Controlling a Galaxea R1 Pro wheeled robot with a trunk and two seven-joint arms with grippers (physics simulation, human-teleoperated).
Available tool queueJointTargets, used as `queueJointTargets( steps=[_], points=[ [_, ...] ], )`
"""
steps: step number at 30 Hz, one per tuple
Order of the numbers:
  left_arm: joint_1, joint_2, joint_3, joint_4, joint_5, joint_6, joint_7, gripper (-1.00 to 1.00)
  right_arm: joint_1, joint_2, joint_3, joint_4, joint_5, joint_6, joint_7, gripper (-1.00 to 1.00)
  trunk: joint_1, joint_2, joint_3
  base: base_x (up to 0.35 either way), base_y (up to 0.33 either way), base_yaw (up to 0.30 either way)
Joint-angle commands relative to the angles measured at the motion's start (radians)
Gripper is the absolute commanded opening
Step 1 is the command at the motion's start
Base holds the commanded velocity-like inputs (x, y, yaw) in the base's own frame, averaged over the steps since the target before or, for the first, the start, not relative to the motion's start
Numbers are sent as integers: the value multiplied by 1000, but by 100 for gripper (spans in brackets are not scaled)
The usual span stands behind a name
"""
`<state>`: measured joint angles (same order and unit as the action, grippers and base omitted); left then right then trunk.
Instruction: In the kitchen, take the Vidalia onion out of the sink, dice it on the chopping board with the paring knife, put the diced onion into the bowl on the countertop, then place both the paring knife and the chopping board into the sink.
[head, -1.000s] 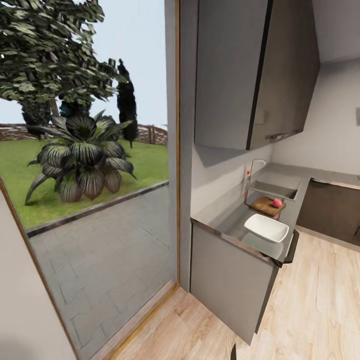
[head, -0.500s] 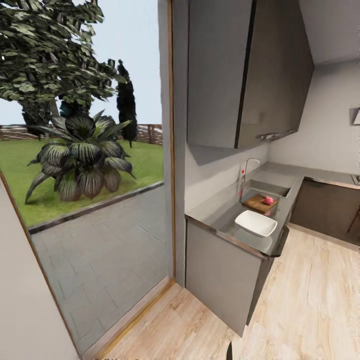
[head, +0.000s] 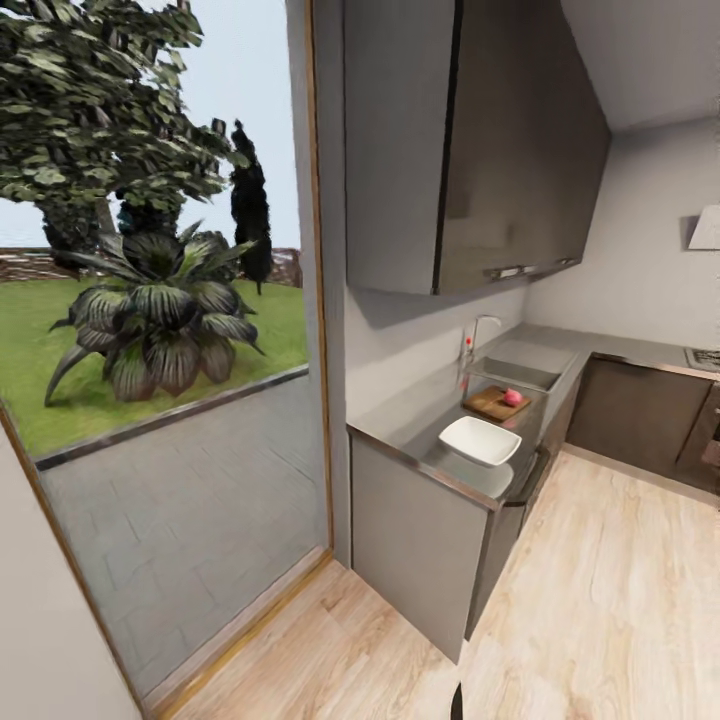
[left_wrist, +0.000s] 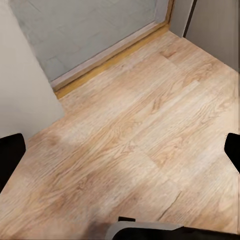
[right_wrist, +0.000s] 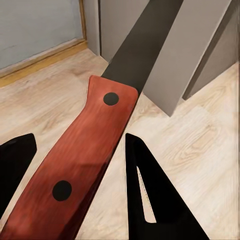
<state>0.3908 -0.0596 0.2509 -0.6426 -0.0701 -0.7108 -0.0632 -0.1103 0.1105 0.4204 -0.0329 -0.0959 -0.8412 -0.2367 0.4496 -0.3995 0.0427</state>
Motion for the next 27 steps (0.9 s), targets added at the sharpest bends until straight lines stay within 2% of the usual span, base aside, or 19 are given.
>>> queueJointTargets(
  steps=[1,19,24,26,27],
  points=[
    [0,-2,8,0,-7,0,-6,100,0,0,9,1,-9,-3,-1,-100,0,-1,0,0,-314,0],
    [0,-2,8,9,-7,1,-3,100,0,-3,8,1,-9,-3,-1,-100,0,-1,0,0,-318,0],
    [0,-2,8,10,-7,1,-3,100,0,-30,8,1,-8,-3,0,-100,0,-1,0,0,-319,0],
    [0,-2,8,12,-6,1,-2,100,0,-54,8,3,-9,-3,-1,-100,0,-1,0,0,-319,0],
    [0,-2,8,22,-6,2,-2,100,0,-92,8,7,-13,-10,-1,-100,0,-1,0,0,-319,0]
  ],
)
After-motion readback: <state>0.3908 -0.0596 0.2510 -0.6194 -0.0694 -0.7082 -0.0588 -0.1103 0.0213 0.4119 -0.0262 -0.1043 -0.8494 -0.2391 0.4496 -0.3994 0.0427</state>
